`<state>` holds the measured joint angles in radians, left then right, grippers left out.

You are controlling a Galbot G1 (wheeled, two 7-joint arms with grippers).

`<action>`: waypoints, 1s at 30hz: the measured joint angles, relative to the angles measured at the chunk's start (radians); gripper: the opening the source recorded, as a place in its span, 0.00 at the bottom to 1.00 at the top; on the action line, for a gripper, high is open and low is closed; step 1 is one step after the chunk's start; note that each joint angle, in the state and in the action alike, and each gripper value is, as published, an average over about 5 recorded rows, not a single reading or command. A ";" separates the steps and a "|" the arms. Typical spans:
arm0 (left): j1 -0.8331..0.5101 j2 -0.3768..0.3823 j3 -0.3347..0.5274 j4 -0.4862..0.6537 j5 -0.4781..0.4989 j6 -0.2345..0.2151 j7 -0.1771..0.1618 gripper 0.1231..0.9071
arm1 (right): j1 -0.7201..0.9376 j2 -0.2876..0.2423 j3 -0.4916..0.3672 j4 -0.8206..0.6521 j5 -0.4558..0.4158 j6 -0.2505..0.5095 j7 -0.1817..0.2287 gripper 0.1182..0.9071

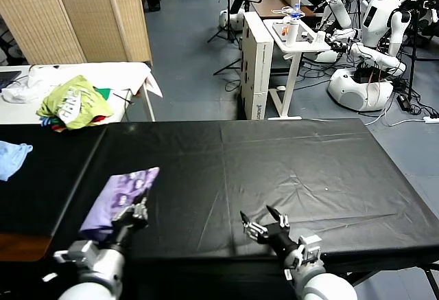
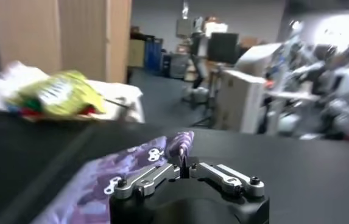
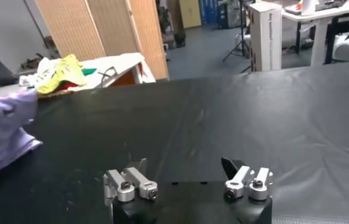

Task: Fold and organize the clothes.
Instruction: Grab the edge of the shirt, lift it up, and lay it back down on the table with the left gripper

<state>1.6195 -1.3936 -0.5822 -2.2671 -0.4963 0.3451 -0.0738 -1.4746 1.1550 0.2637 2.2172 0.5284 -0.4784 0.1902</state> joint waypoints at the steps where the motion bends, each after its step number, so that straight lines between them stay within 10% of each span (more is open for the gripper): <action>1: -0.006 -0.013 0.015 0.008 -0.001 0.000 -0.001 0.06 | 0.001 0.002 0.000 -0.002 0.000 0.000 0.000 1.00; 20: -0.002 -0.149 0.179 0.087 0.135 -0.017 0.004 0.07 | 0.064 0.010 -0.038 -0.042 0.064 -0.022 0.011 1.00; 30: 0.030 -0.082 0.148 0.036 0.272 -0.062 0.060 0.73 | 0.145 0.003 -0.108 -0.060 0.241 -0.092 0.081 1.00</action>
<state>1.6491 -1.4756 -0.4341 -2.2306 -0.2241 0.2830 -0.0134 -1.3298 1.1580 0.1553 2.1568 0.7692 -0.5700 0.2714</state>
